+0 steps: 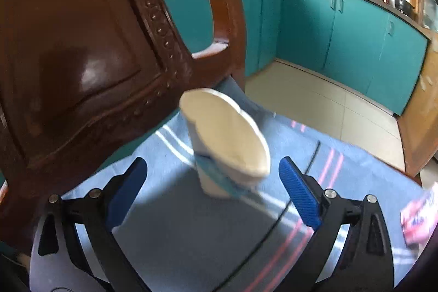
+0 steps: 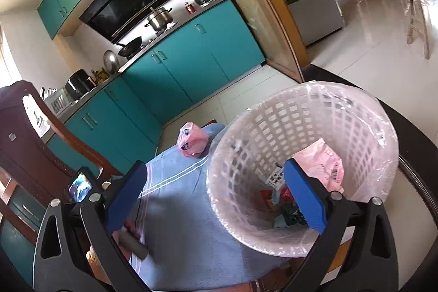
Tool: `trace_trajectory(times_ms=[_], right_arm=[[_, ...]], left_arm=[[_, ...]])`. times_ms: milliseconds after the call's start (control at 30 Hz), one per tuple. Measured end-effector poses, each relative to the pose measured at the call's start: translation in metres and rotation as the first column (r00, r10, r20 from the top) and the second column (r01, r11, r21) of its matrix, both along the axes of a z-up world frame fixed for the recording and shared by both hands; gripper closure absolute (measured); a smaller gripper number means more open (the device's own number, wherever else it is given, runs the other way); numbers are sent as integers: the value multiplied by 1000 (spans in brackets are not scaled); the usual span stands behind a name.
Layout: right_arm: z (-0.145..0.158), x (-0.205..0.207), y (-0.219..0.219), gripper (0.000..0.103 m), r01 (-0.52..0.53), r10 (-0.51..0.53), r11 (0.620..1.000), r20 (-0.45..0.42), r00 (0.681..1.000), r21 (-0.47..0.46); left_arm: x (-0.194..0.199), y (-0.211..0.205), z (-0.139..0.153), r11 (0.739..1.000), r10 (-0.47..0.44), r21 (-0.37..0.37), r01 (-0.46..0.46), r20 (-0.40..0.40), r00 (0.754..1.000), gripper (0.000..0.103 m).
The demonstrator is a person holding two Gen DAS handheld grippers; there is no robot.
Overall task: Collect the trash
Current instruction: 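Grasp the white paper cup with the left gripper and lift it, then grasp the pink packet with blue logo with the right gripper while the left gripper holds the cup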
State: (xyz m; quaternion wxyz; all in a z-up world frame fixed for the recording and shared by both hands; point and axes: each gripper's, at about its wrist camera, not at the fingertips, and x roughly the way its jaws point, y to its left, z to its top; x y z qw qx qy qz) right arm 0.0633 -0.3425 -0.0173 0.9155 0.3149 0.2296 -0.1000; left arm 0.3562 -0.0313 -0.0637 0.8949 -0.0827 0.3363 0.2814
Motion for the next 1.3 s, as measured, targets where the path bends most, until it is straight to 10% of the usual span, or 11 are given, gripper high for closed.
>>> trace_trajectory(times_ms=[133, 167, 333, 667, 833, 933, 1133, 1300], right_arm=[[0, 12, 7, 5, -45, 44, 998, -31, 999, -38], [0, 15, 9, 5, -51, 49, 997, -39, 998, -53], [-1, 31, 16, 5, -73, 66, 992, -69, 995, -100], [-8, 177, 61, 5, -136, 84, 953, -199, 976, -270], [-50, 275, 66, 8, -92, -29, 950, -376, 926, -299], [-87, 298, 66, 59, -163, 30, 962, -509, 860, -218], [-32, 210, 105, 67, -248, 158, 924, -299, 941, -290], [16, 89, 145, 67, -329, 285, 843, -166, 944, -426]], left_arm=[[13, 5, 0, 996, -68, -66, 67, -15, 998, 77], [12, 7, -1, 992, -89, -90, 88, -11, 996, 81], [-31, 10, 18, 938, -309, -132, 320, 96, 946, 88], [-207, 34, 87, 707, -615, -162, 688, 340, 712, 88], [-216, 43, 86, 709, -637, -121, 695, 314, 704, 88], [-214, 44, 94, 713, -649, -87, 696, 294, 702, 88], [-196, 43, 92, 722, -650, -88, 687, 256, 716, 87], [-188, 32, 88, 711, -663, -93, 697, 240, 709, 87]])
